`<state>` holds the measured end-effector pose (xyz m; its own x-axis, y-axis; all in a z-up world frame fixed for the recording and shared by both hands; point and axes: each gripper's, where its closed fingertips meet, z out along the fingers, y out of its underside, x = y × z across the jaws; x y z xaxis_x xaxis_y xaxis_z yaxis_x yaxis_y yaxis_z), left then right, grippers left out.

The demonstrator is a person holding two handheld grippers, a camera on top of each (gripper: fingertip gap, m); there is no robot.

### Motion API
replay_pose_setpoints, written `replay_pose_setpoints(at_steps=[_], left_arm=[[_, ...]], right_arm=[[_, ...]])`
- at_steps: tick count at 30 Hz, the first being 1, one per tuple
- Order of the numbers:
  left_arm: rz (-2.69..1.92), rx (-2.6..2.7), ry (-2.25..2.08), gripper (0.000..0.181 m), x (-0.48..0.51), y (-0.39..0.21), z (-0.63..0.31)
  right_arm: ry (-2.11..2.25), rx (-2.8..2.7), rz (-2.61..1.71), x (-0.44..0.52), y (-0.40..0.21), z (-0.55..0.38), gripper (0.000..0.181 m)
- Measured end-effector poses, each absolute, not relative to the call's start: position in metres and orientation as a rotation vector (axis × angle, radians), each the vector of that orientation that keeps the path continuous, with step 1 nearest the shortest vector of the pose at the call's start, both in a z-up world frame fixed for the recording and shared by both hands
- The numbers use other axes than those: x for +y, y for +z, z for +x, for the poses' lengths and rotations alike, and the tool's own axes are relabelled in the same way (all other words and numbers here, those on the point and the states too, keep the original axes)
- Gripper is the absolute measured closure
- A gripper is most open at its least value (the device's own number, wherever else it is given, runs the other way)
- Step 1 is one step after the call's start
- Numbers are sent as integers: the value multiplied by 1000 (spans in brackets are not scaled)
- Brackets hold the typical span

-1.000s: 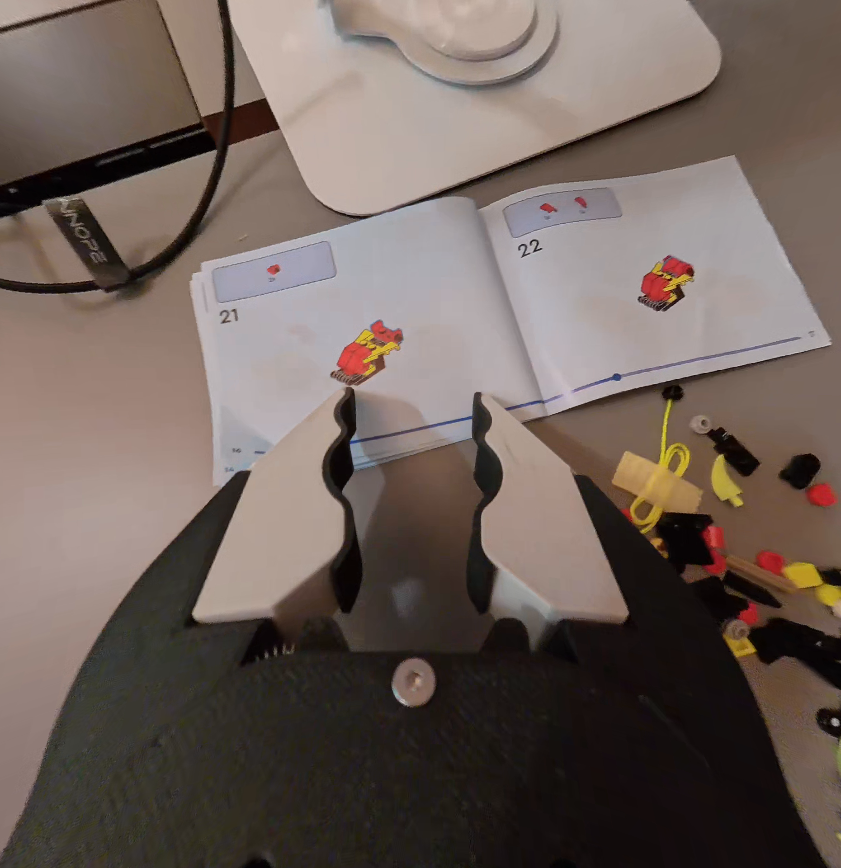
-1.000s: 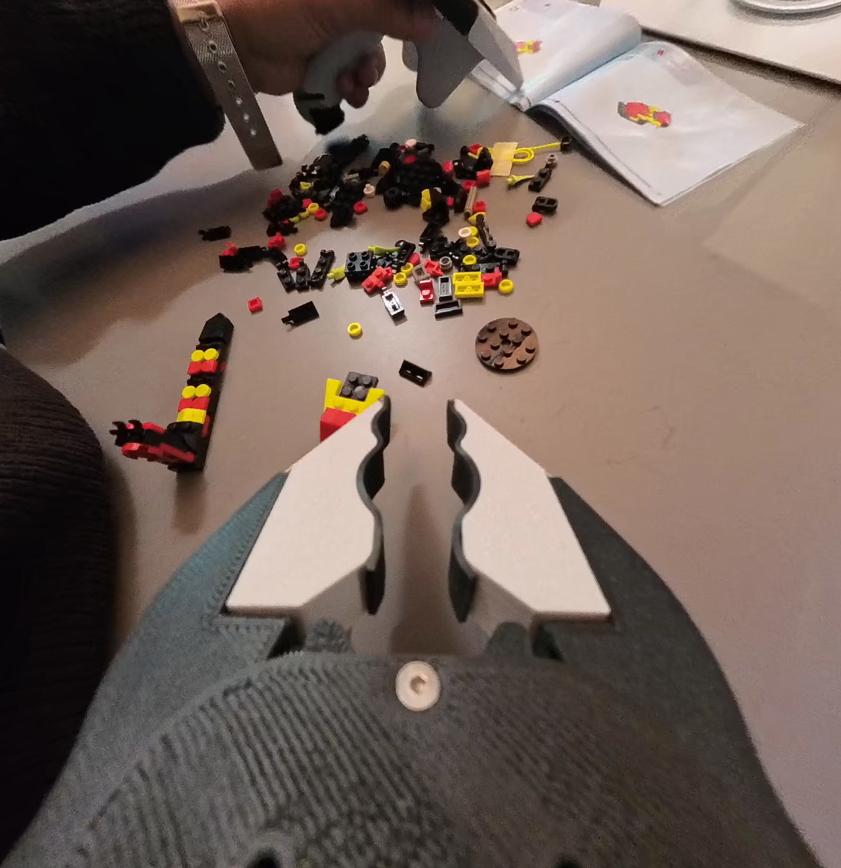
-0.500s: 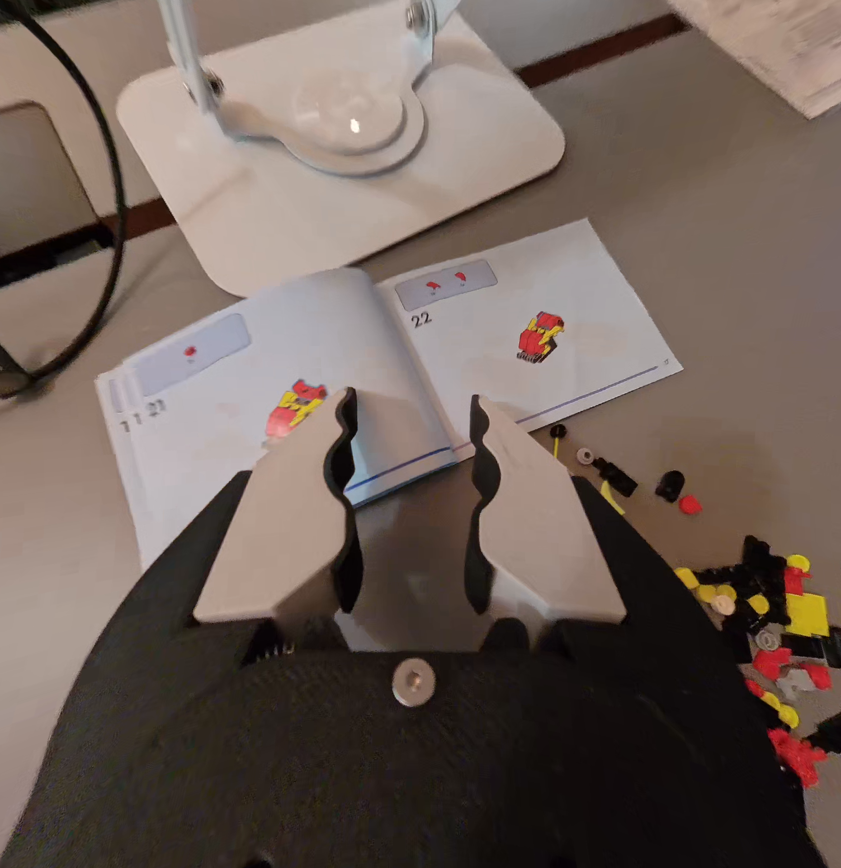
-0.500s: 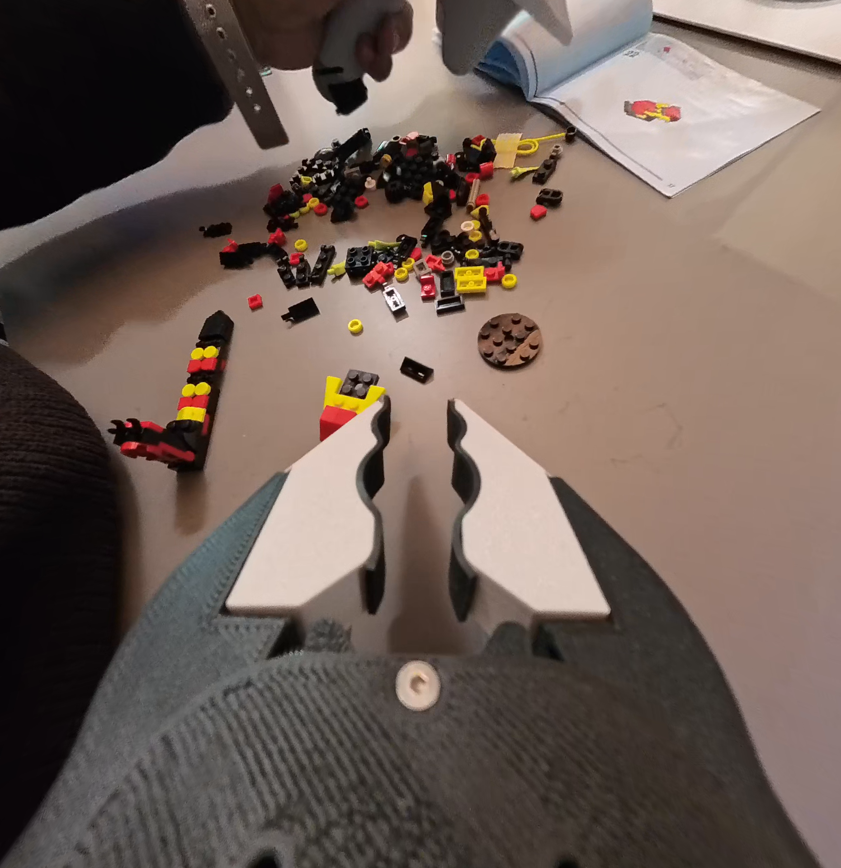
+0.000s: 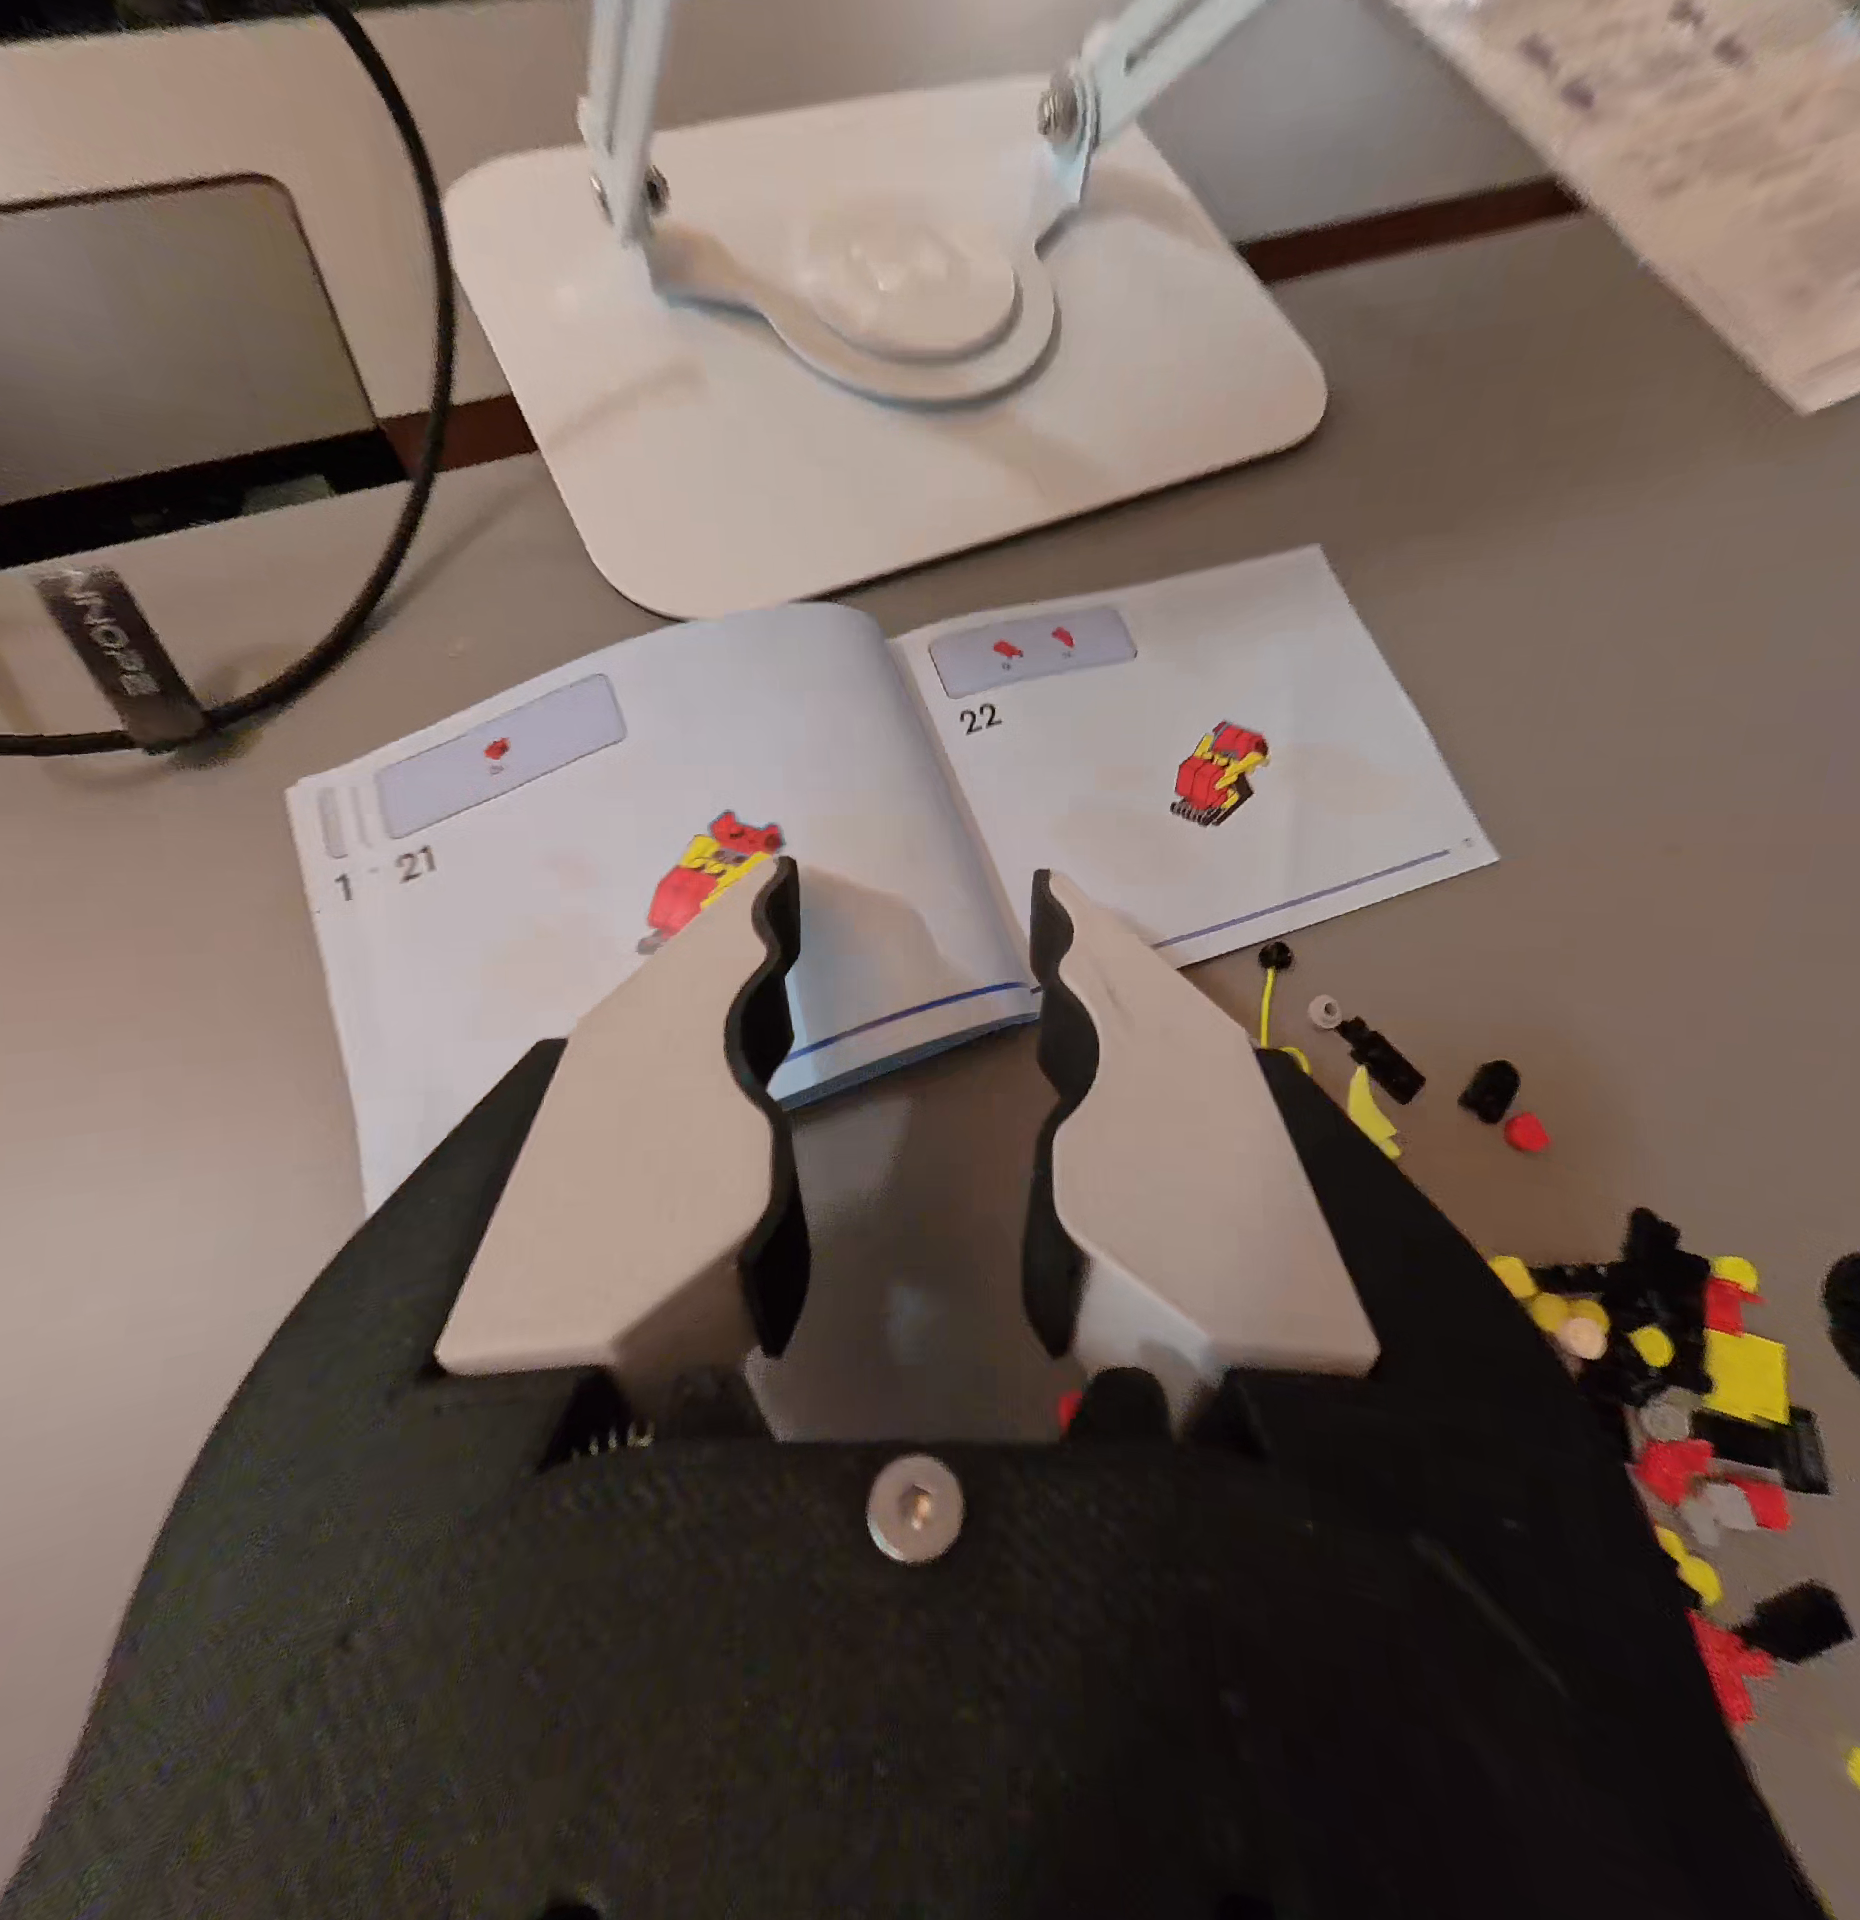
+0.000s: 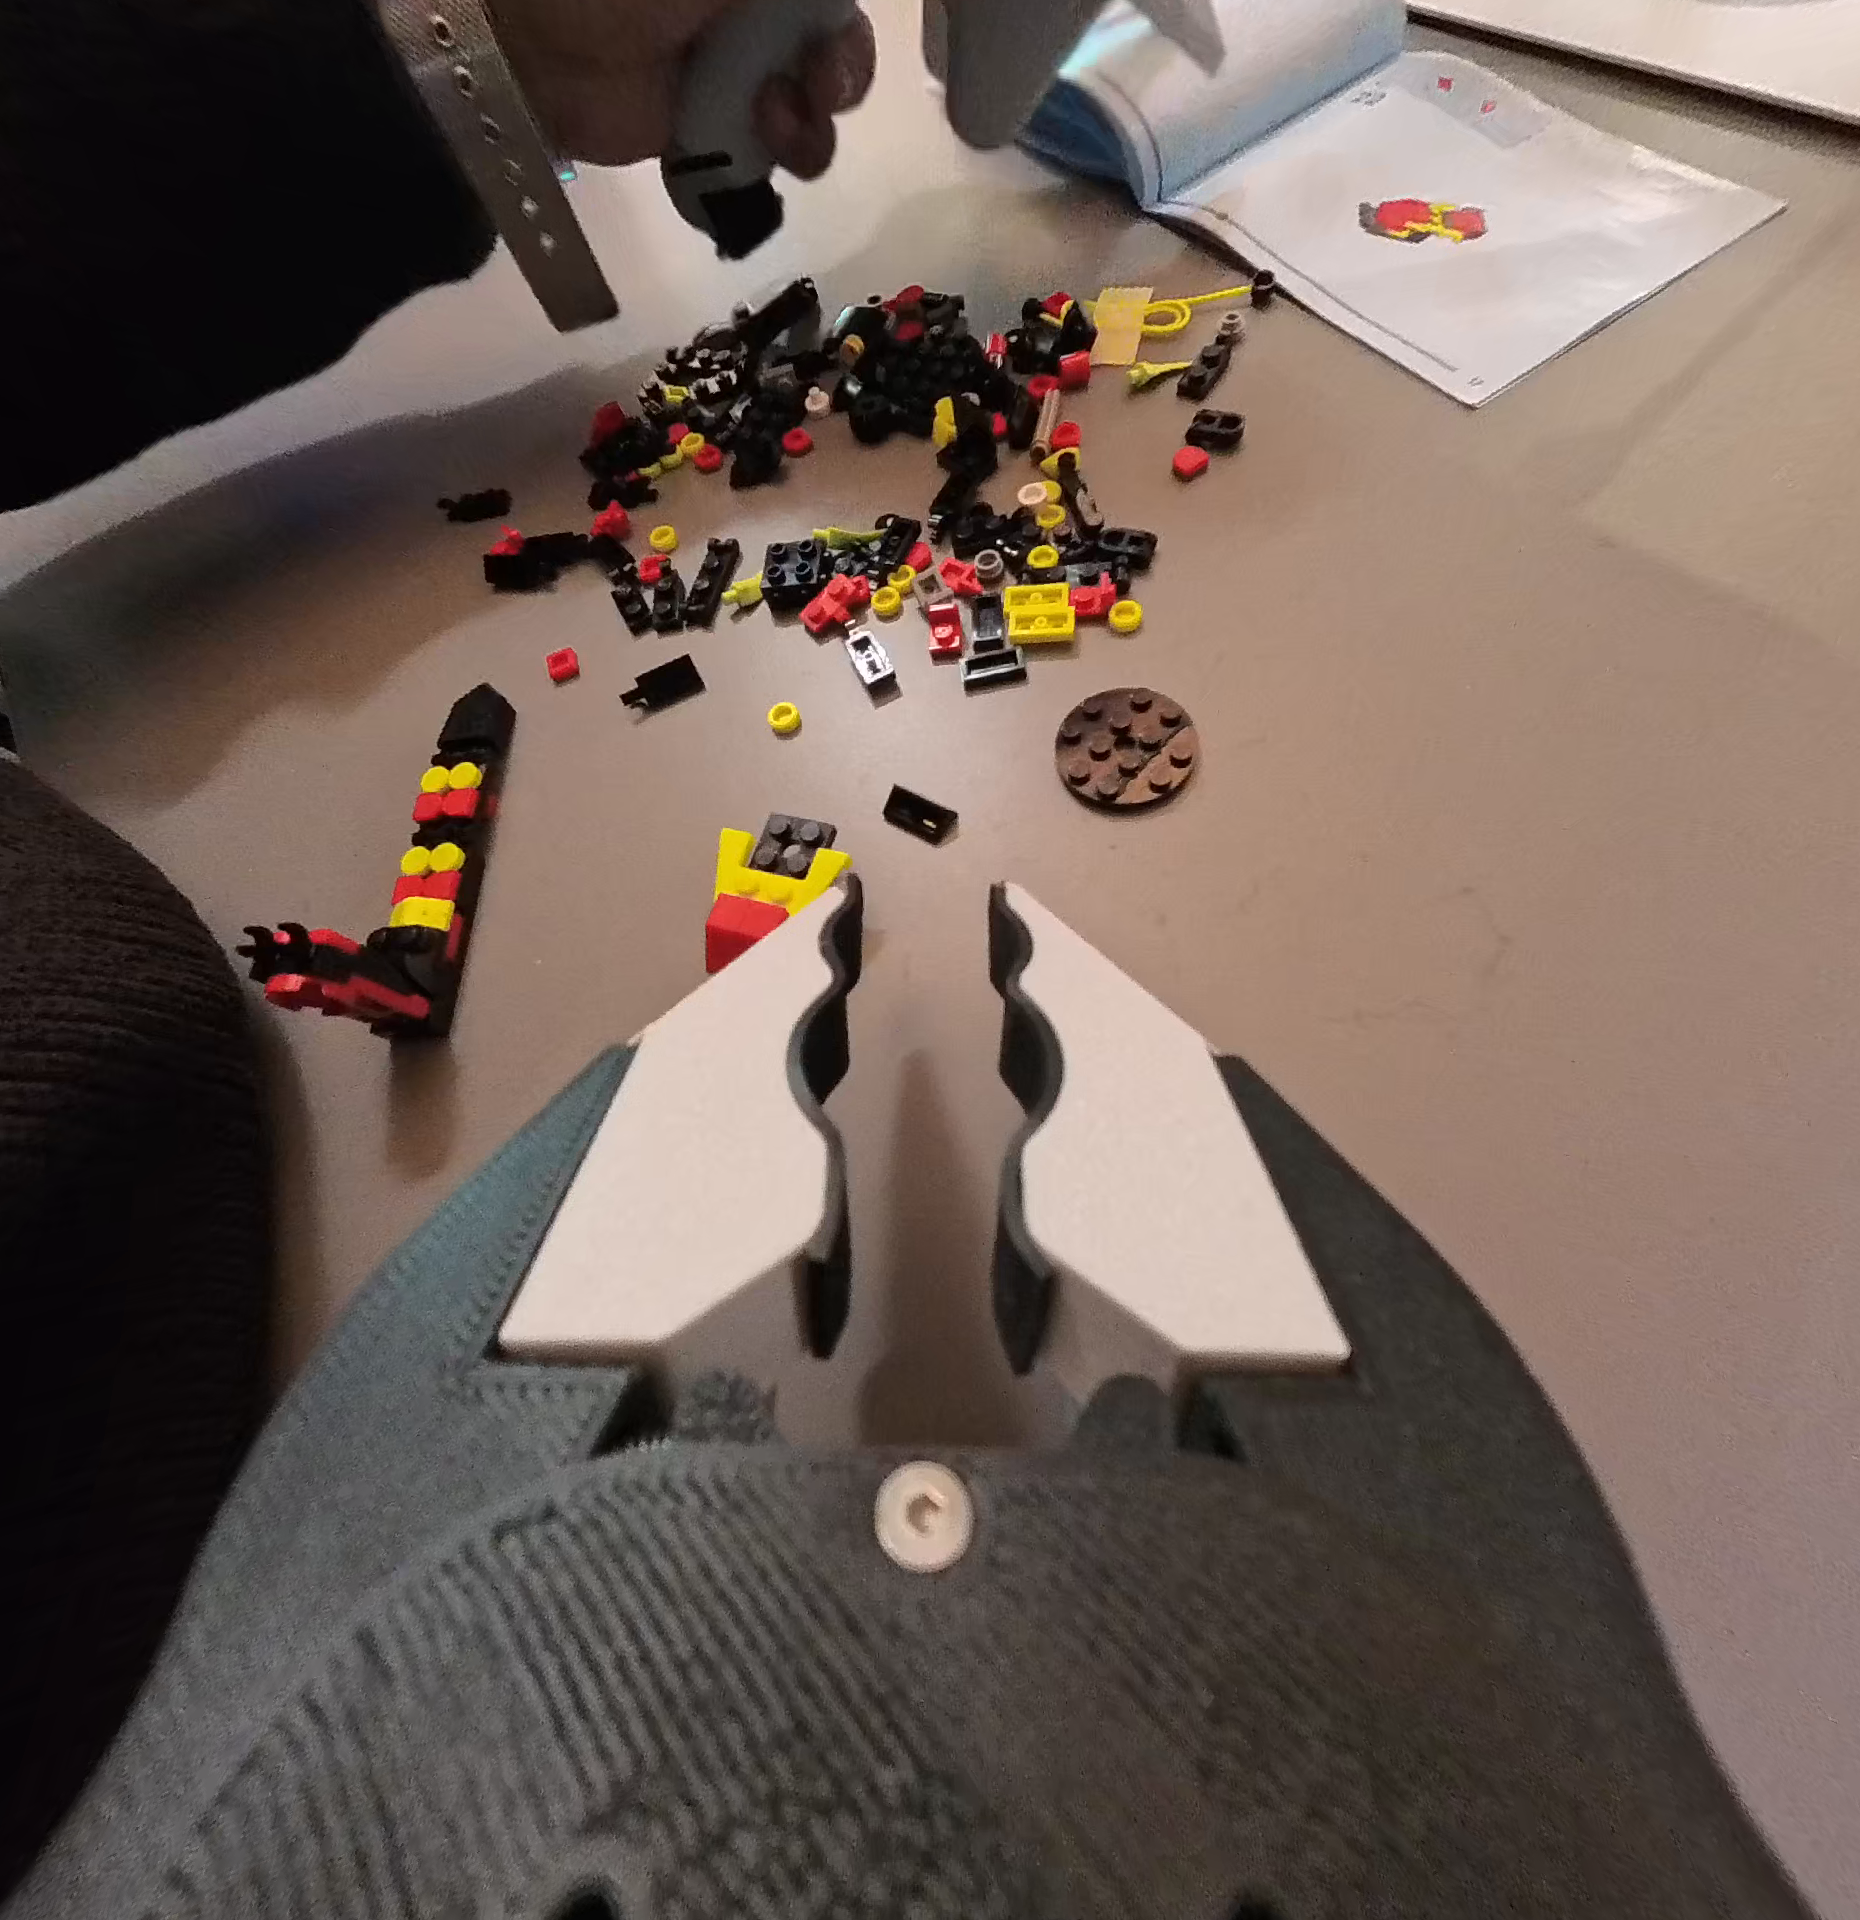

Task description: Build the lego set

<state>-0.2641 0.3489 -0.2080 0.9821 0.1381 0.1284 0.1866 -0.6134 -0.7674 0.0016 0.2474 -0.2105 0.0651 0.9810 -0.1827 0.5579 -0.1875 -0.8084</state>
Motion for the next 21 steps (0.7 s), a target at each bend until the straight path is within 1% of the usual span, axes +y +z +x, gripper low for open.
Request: replay_pose_setpoints(at_steps=[10,14,17,21], left_arm=[[-2006,-324,-195,139,284,-152,-276],[-1794,-453,-389,138,248,-141,-254],[-1717,-535,-538,138,234,-144,-231],[-1761,-482,-575,136,240,-147,-203]], right_arm=[[985,-1511,-1811,253,-212,2,159],[972,-1493,-1808,256,-213,-3,159],[981,-1404,-1788,268,-198,-12,159],[1062,-1193,-1733,290,-156,-32,155]])
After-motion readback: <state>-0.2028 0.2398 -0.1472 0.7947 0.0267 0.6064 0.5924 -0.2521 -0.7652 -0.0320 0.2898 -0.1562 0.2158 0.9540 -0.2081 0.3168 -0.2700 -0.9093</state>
